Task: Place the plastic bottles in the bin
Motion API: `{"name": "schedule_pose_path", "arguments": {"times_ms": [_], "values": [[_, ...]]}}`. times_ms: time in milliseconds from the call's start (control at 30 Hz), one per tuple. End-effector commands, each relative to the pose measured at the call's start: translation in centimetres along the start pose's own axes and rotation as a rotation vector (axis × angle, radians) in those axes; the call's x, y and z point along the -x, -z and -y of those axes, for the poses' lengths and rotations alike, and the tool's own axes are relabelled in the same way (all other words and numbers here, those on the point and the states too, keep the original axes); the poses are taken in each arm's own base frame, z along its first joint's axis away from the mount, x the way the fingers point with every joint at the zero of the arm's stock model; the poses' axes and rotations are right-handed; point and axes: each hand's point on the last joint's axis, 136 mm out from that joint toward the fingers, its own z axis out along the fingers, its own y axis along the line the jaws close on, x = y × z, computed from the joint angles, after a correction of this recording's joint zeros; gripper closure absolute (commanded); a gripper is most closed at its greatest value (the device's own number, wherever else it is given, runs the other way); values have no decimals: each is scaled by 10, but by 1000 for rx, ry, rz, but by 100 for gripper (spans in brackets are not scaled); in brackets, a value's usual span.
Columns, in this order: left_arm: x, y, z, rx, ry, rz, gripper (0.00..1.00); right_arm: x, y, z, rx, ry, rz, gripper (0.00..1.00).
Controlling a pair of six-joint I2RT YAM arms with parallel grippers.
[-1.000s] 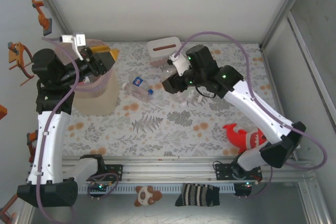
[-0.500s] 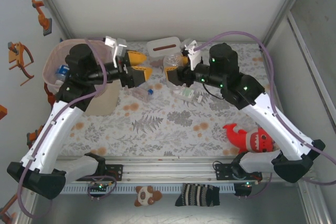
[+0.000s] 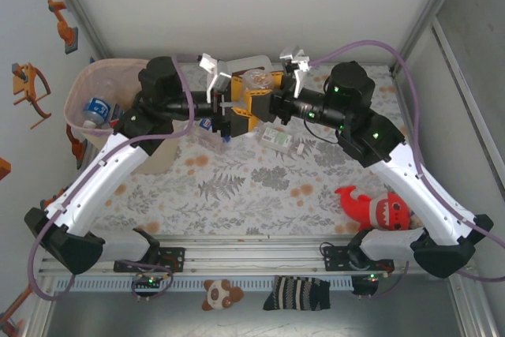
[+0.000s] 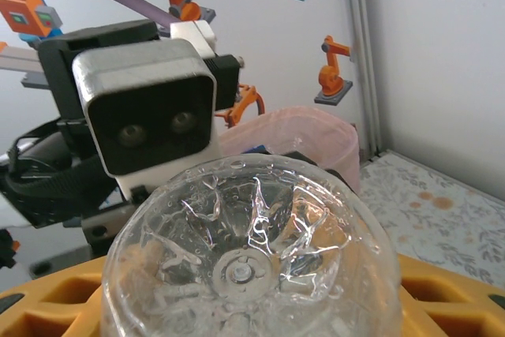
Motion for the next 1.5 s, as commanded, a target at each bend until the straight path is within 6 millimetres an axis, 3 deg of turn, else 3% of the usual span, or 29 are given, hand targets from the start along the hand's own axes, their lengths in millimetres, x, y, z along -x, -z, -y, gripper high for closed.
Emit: {"name": "schedule_pose_path", "arguments": {"times_ms": [0,267,433,633,767,1033,1333,1467], "values": [[10,-1,15,-61,-61,8,18,31,13,-19,55,15,91,46],[13,2,20,-70,-89,12,40,33,16,-21,56,13,93,46],[13,3,20,-54,-98,2,42,33,17,-21,52,12,92,43],[13,9,8,25,-99,-16,45,34,24,-10,-33,3,89,4],[17,27,-13,139,-92,-7,46,36,41,-1,-134,26,103,1],[22,99,-73,541,-70,7,47,42,75,5,-261,81,143,1],[20,222,-136,1059,7,57,48,33,71,7,-254,89,107,1],[15,276,-160,1192,149,192,49,32,68,7,-248,87,99,1]]}}
